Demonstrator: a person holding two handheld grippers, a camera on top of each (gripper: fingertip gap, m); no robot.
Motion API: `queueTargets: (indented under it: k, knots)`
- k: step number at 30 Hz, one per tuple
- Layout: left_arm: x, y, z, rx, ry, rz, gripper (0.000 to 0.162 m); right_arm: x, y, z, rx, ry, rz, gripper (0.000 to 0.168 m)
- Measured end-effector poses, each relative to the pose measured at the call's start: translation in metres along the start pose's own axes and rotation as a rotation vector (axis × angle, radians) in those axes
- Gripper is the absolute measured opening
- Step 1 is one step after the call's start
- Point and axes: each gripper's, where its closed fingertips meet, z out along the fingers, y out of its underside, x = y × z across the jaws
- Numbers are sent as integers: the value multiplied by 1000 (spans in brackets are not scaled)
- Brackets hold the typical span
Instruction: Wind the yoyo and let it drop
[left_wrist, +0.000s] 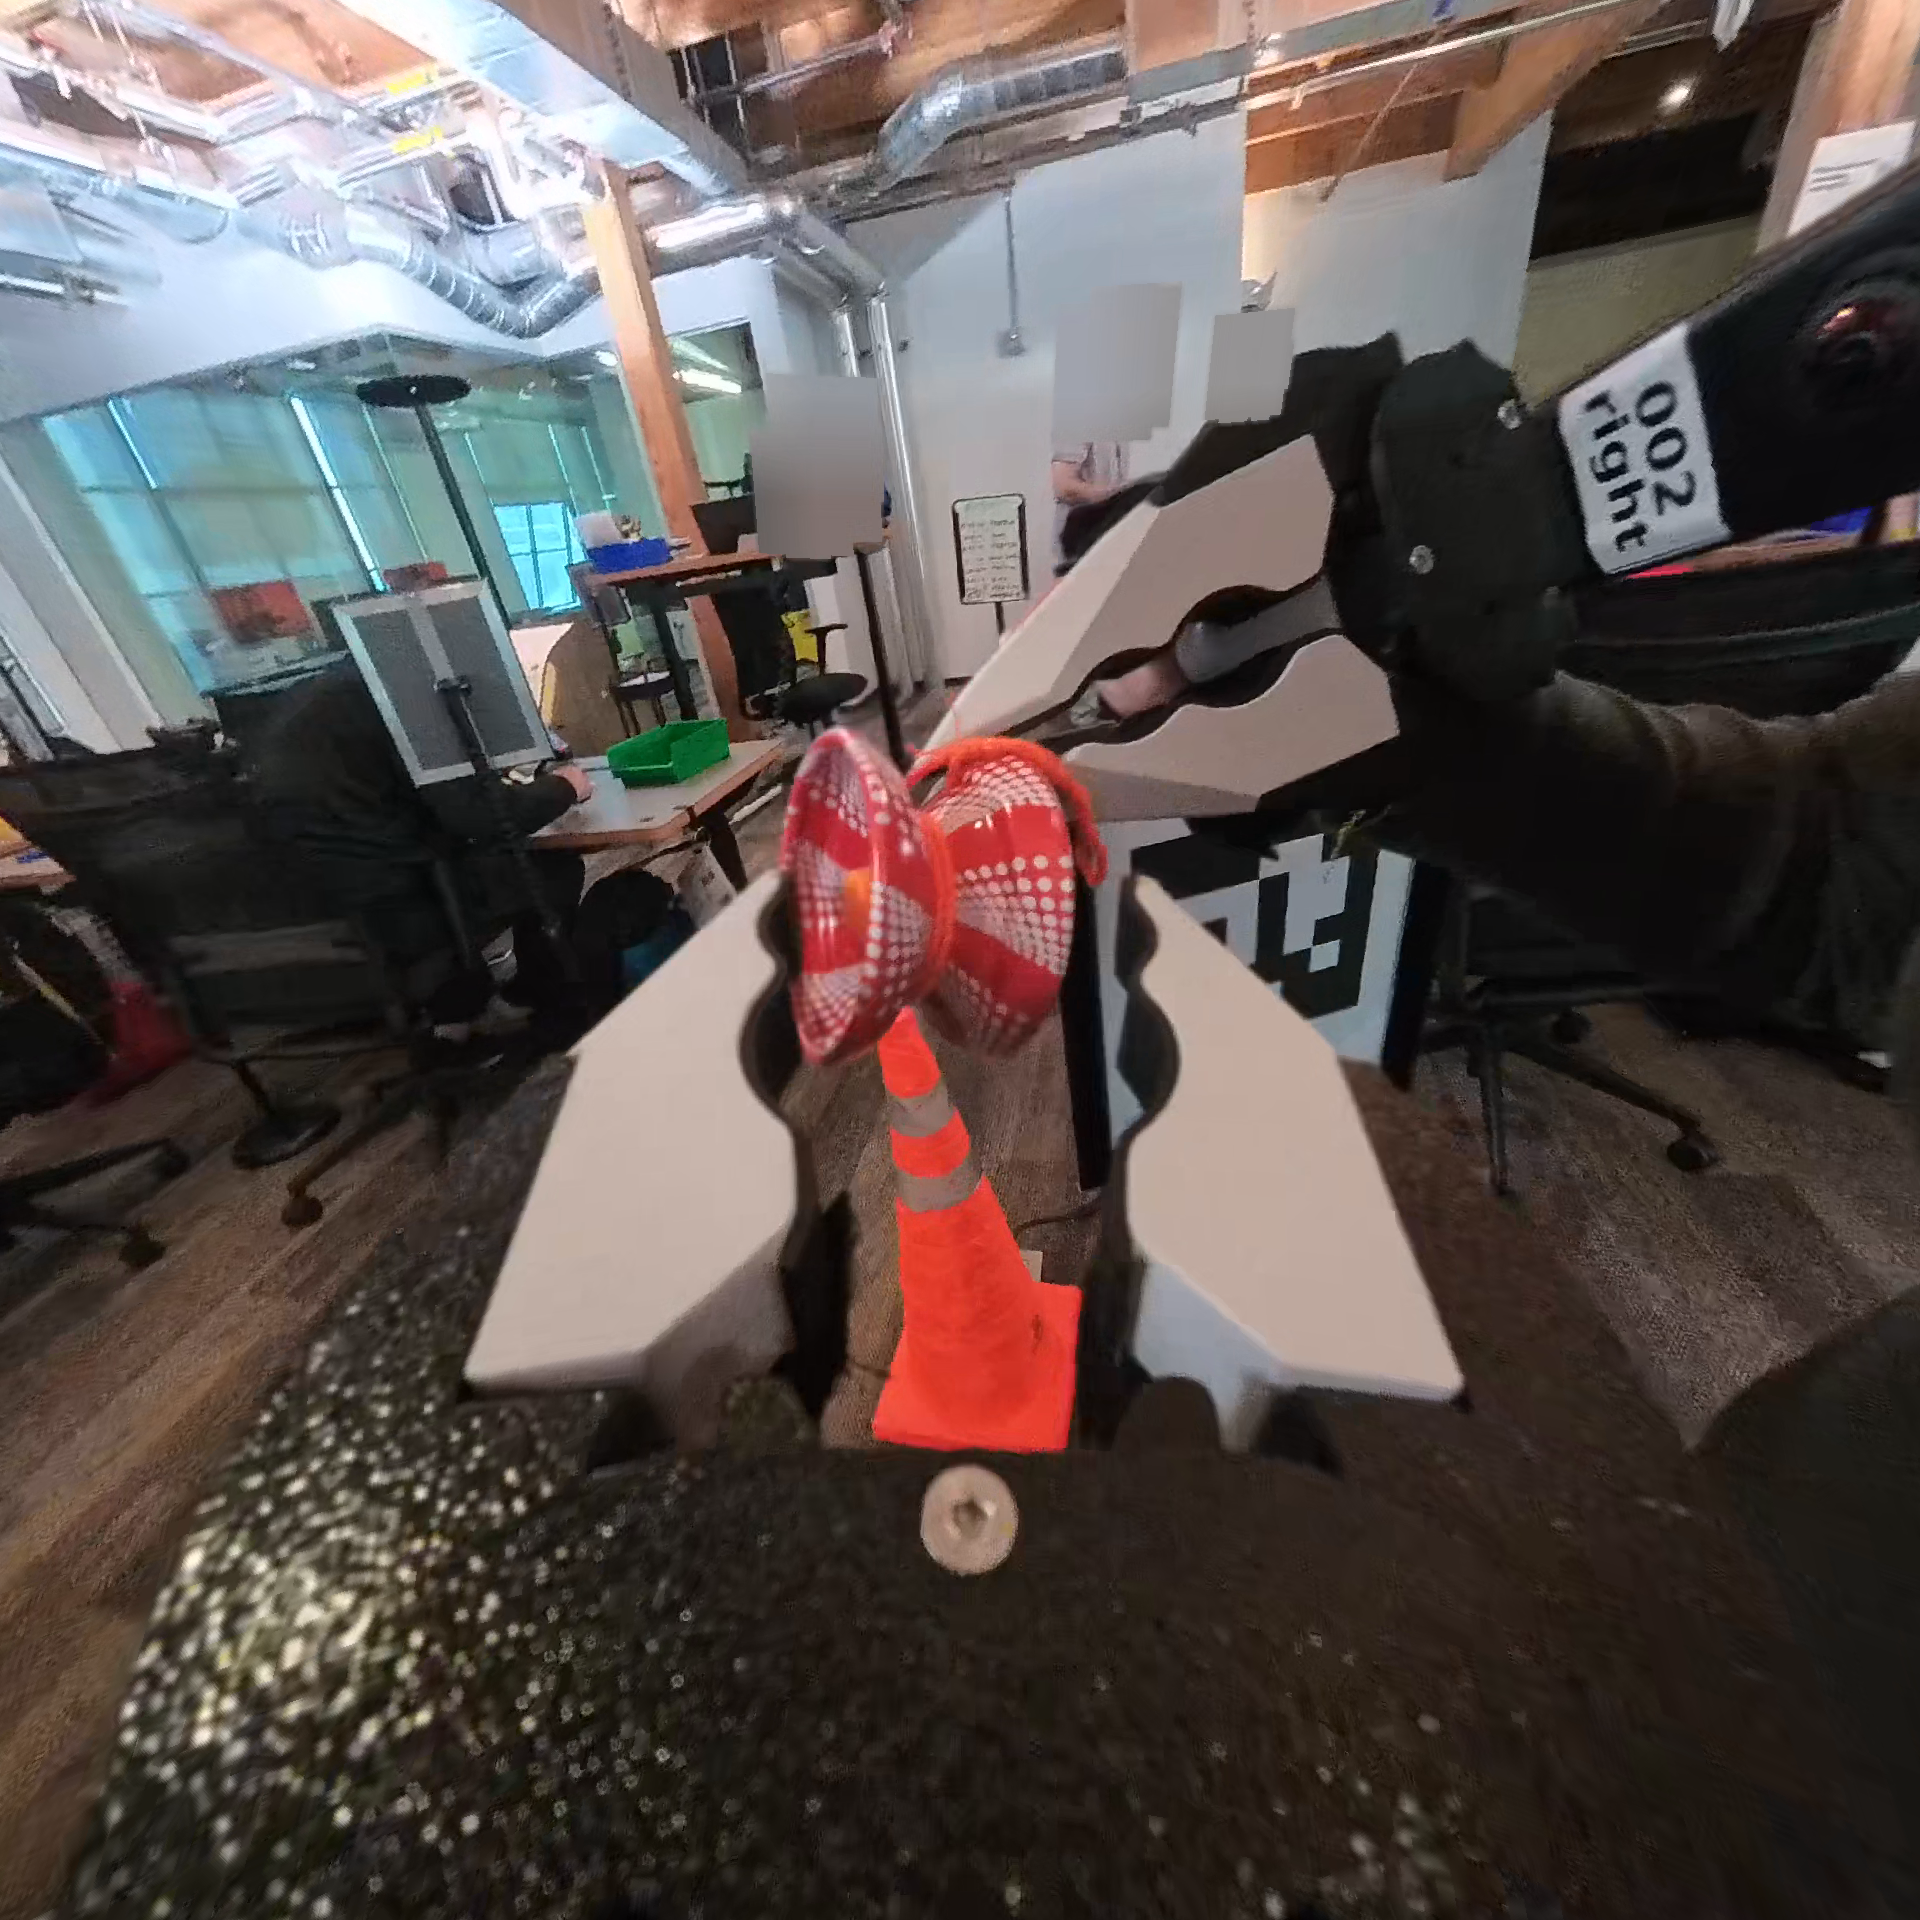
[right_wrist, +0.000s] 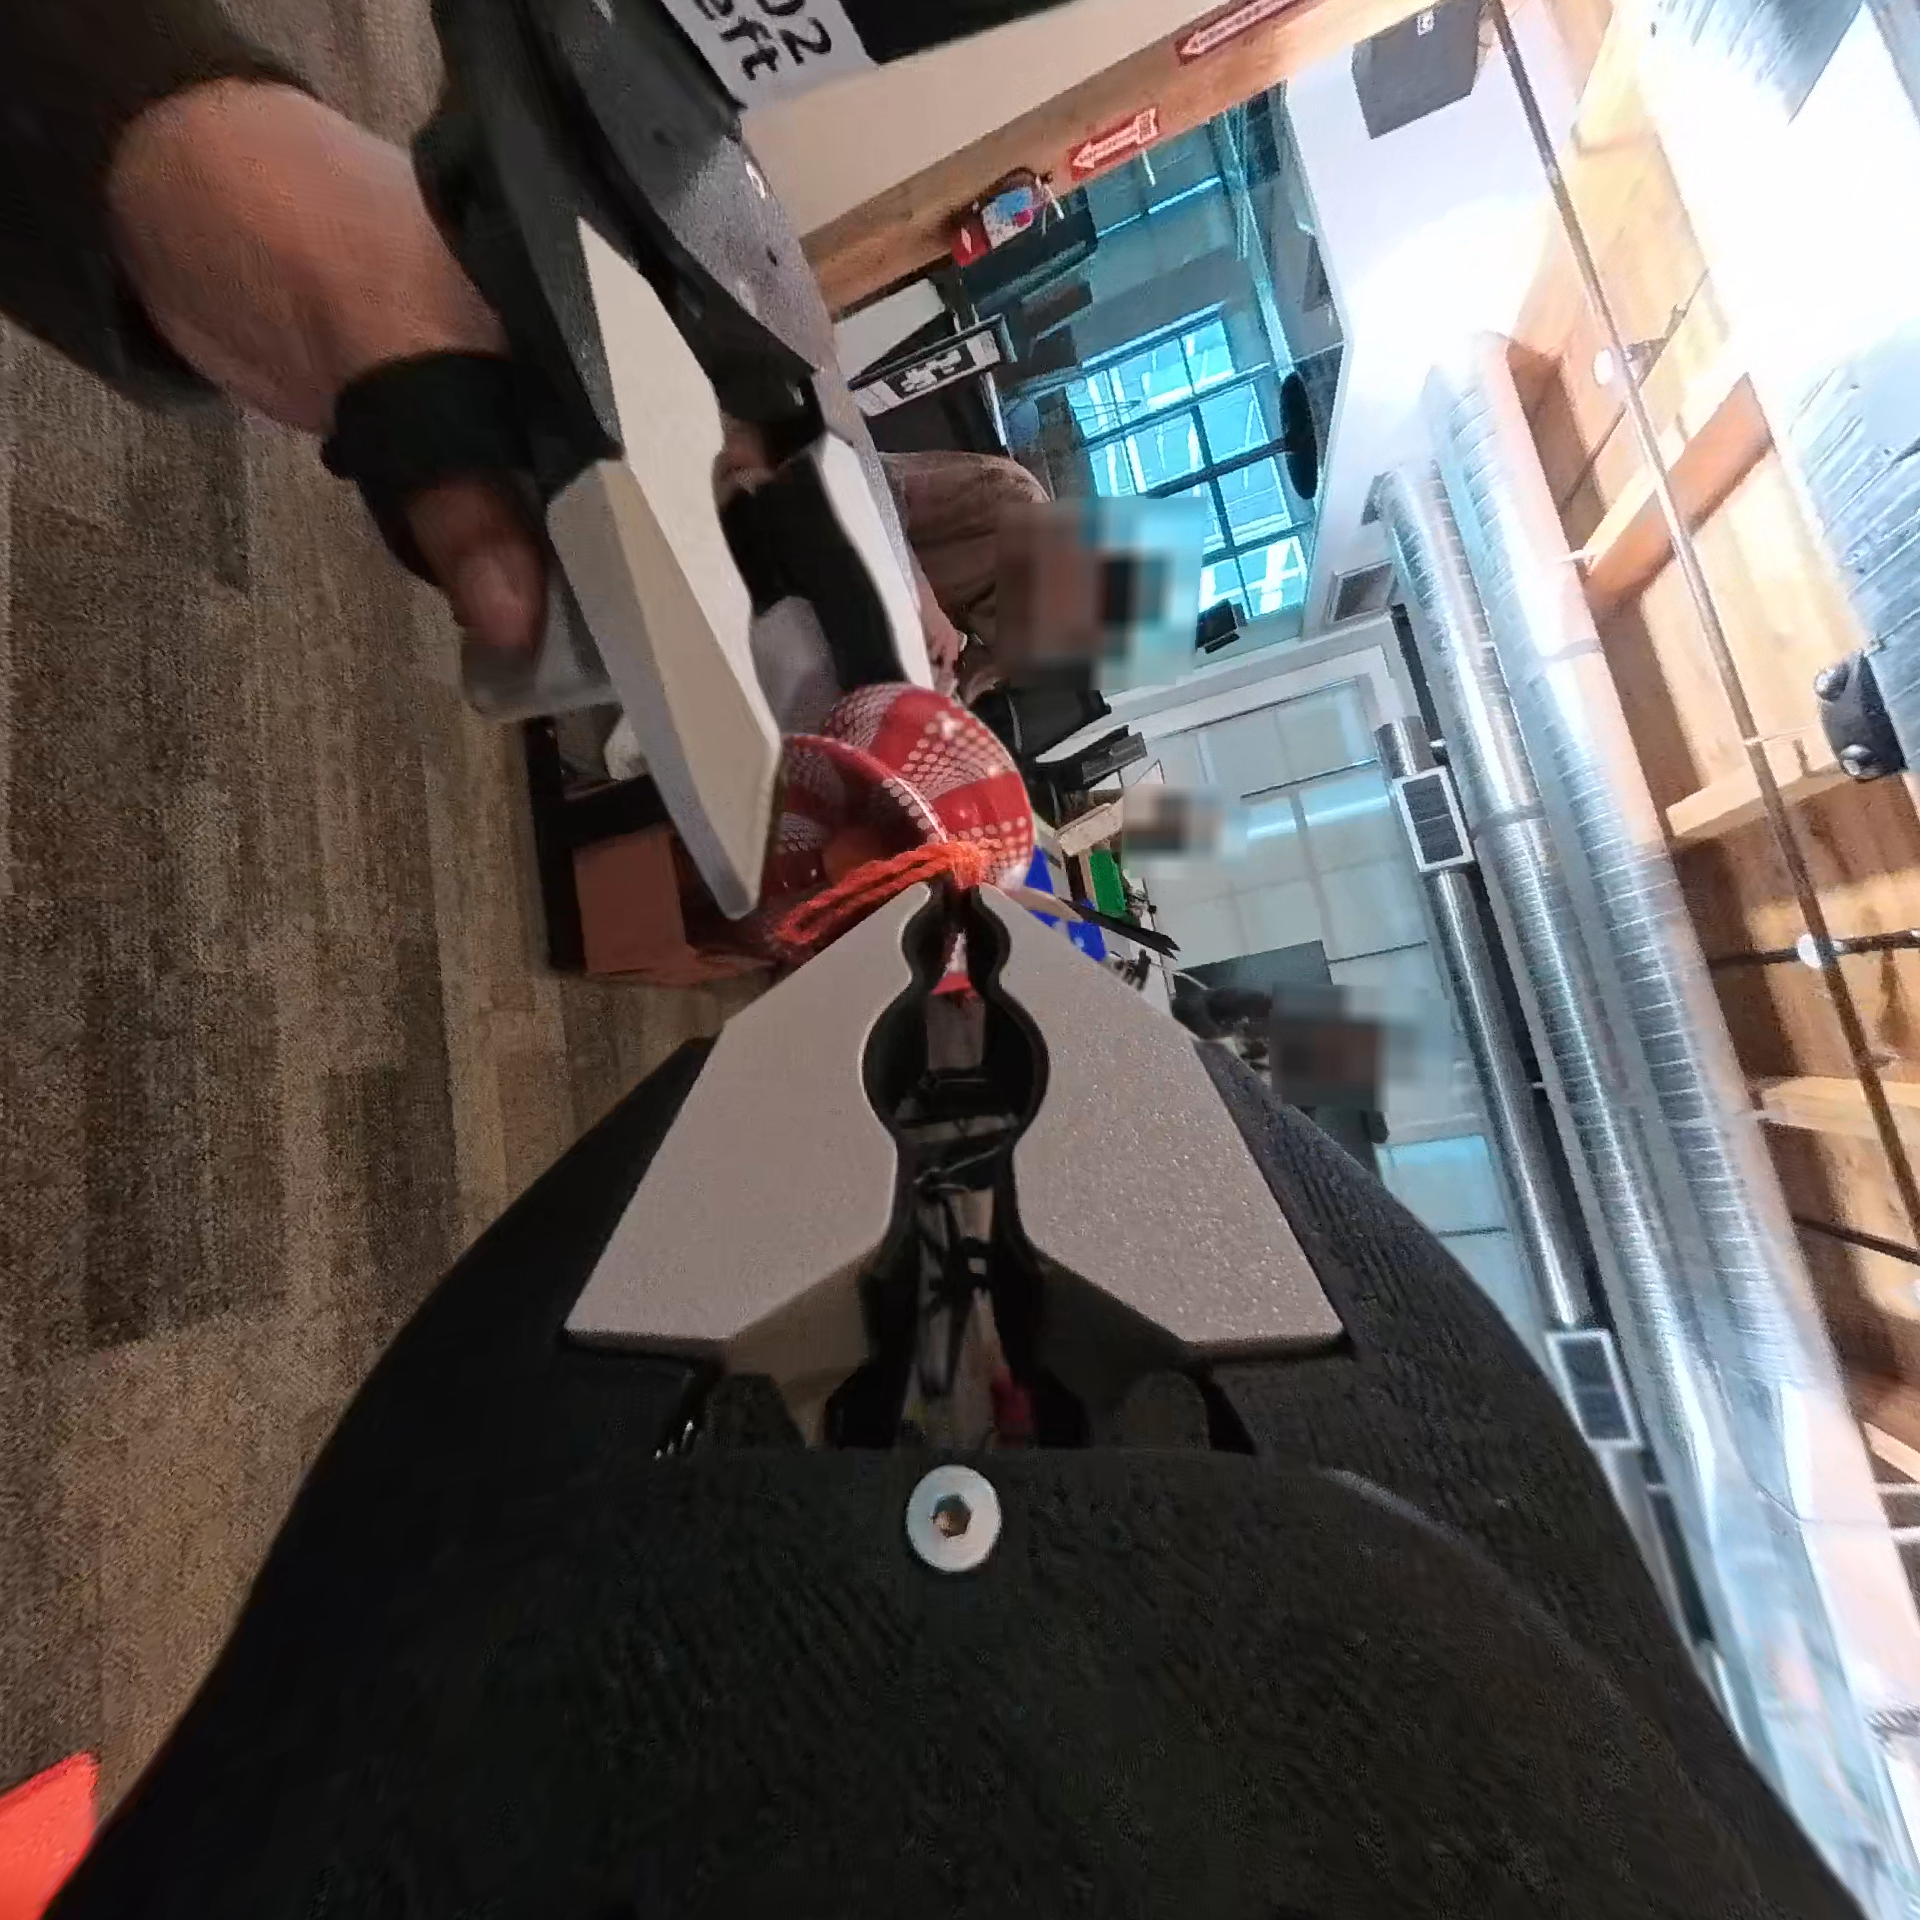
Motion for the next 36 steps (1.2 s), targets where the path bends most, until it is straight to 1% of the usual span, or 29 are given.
queueTargets:
  k: [1,2,5,7,8,10,12,14,15,19,23,25,27,29,33,36]
  knots:
    - [2,-2,1,13,5,15,45,0,-1,0,9,-3,14,0]
    - [0,-3,1,20,-12,30,40,0,-2,0,19,-5,30,0]
    - [-1,-4,2,24,-16,57,38,1,-2,-1,42,-3,90,0]
    - [-4,-8,1,32,-41,80,35,3,-3,-2,59,-8,180,1]
    - [-9,-11,-1,39,-79,105,33,8,-1,-2,60,-2,256,4]
    - [-21,-20,-5,57,-162,163,32,20,4,-5,78,29,432,15]
    - [-32,-31,-9,75,-227,219,31,33,1,-9,170,37,675,22]
    - [-39,-39,-11,80,-281,292,31,40,-7,-9,280,-2,924,26]
    - [-41,-42,-10,76,-301,331,32,43,-6,-8,307,-3,1014,26]
    - [-41,-48,-9,55,-343,461,31,53,1,0,358,60,1153,23]
    - [-36,-52,-11,71,-366,543,31,56,8,7,374,2,1317,22]
    - [-36,-54,-12,92,-351,504,32,61,10,3,421,2,1347,22]
    - [-38,-59,-15,121,-319,432,31,62,10,-3,438,34,1289,22]
    - [-40,-66,-19,151,-259,347,31,57,9,-3,411,61,1206,24]
    - [-45,-89,-23,198,-75,150,31,33,2,8,384,22,1127,36]
    - [-51,-109,-22,206,16,97,31,26,4,19,368,64,1126,48]
